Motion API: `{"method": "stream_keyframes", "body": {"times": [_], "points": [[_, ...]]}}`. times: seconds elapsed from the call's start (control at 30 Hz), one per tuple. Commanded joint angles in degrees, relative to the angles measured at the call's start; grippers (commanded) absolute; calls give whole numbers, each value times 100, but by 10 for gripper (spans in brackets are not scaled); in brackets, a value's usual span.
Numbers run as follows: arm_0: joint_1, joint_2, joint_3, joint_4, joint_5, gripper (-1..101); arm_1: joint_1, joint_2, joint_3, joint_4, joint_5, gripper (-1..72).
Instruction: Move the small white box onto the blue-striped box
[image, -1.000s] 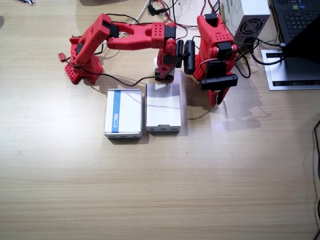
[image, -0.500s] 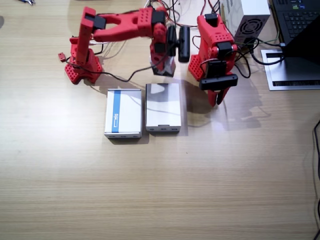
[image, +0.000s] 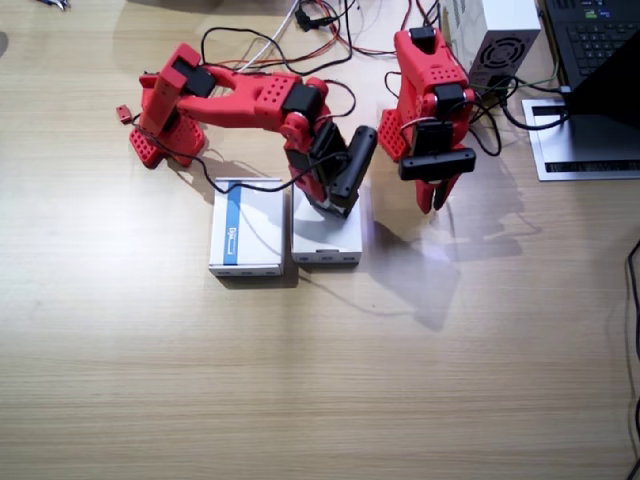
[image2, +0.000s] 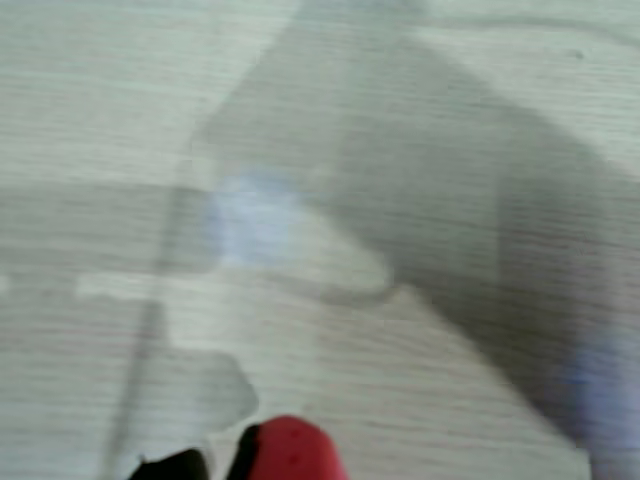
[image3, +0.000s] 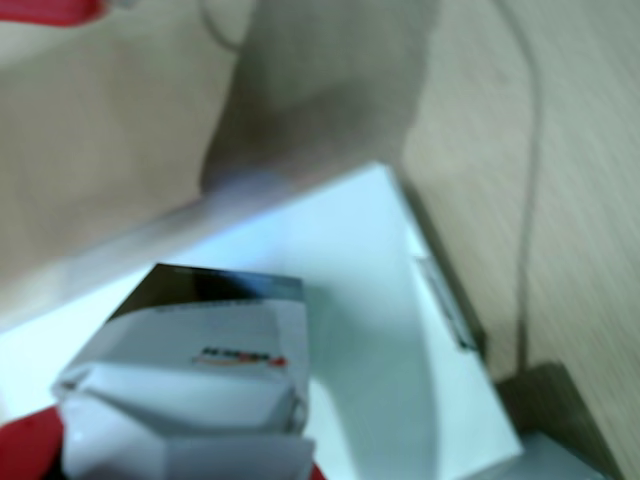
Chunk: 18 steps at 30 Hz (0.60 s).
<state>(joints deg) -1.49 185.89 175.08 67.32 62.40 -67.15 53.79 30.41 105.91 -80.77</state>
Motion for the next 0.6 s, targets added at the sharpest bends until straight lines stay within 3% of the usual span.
{"method": "stream_keyframes", "body": {"times": [0.0,0.1,0.27,0.43,0.57], "points": [[132,185,-88,-185,255,109,176,-35,-299,123,-132,275],[-9,185,-281,-519,53,180,396,-193,-1063,114,158,338],[316,185,-2259,167,-589,270,844,861,-1494,123,703,354],[1125,-1178,-4948,1354,-932,319,1248,2997,668,105,1020,373],[1731,-2777,-6179,1995,-1099,346,2030,4605,2584,-88,1002,377]]}}
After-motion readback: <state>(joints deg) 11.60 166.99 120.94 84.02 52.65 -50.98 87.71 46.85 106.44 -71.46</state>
